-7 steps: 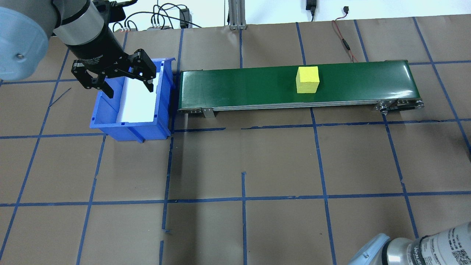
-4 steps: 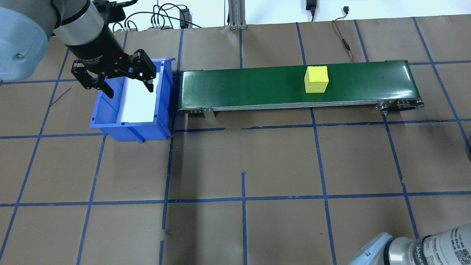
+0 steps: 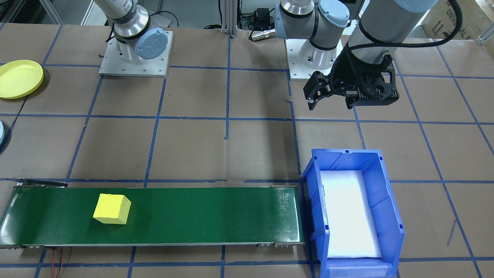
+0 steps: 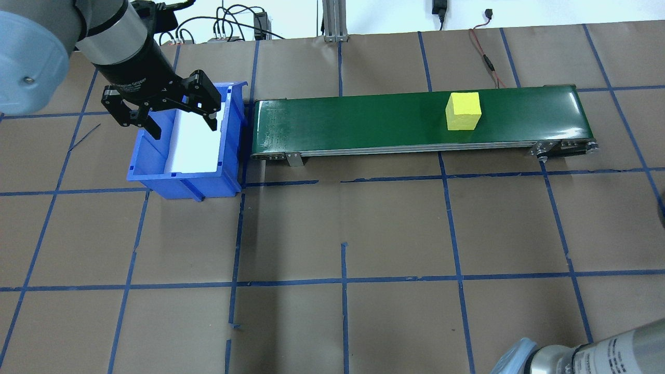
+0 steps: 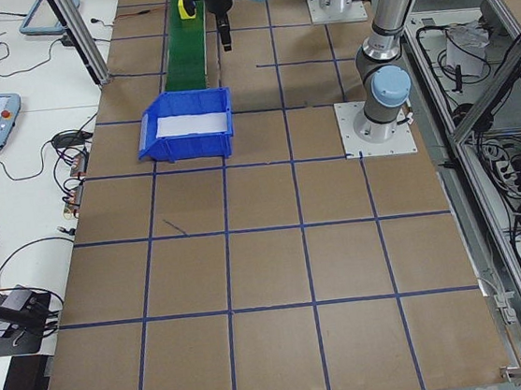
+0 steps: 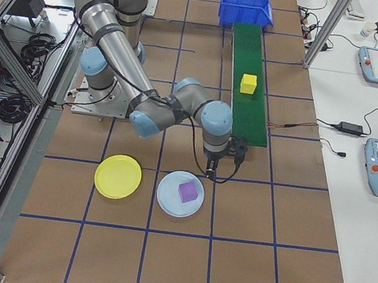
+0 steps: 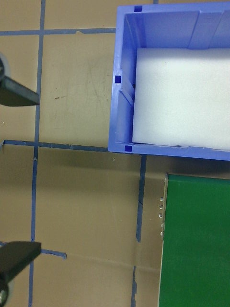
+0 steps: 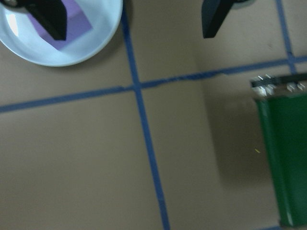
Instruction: Move block left to right into plate
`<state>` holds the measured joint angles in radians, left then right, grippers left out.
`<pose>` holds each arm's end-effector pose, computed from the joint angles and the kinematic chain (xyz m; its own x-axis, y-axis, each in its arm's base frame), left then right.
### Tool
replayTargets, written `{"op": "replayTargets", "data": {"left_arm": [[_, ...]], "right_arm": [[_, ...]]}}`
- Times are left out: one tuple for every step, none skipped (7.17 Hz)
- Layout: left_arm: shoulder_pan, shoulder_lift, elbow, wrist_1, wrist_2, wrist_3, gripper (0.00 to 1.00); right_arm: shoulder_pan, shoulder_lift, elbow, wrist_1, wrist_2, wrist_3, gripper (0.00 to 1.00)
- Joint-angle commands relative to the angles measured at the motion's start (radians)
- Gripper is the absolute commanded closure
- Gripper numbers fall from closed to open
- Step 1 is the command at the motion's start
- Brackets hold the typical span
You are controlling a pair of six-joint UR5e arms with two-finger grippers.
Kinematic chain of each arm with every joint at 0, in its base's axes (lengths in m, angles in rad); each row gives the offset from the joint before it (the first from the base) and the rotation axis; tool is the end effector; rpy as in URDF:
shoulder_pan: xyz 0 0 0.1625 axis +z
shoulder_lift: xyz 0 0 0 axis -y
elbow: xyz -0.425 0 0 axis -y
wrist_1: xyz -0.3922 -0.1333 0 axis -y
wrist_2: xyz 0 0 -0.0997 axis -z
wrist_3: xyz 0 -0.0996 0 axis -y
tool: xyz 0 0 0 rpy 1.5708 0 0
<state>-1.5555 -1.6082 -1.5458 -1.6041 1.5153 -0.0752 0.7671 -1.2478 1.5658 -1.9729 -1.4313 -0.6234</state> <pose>-0.1311 -0.5052 0.4784 -0.9943 -0.0928 0.0518 -0.0902 0.9947 0.0497 -0.3407 -0.5328 0.3530 -0.9837 0.1685 -0.0634 0.1763 0.9730 -0.1491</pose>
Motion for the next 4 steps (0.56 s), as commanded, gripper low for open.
{"op": "replayTargets", "data": {"left_arm": [[0.000,0.001,-0.002,0.001,-0.004,-0.002,0.00],[0.000,0.001,-0.003,0.003,-0.004,-0.002,0.00],[0.000,0.001,-0.002,0.003,-0.004,-0.002,0.00],[0.000,0.001,0.001,0.003,-0.004,-0.002,0.00]], "right_arm": [[0.209,-0.005,-0.036,0.000,0.093,0.299,0.00],[0.272,0.002,-0.038,-0.003,0.157,0.379,0.00],[0.341,0.002,-0.041,-0.012,0.169,0.460,0.00],[0.363,0.025,-0.044,-0.100,0.179,0.491,0.00]]}}
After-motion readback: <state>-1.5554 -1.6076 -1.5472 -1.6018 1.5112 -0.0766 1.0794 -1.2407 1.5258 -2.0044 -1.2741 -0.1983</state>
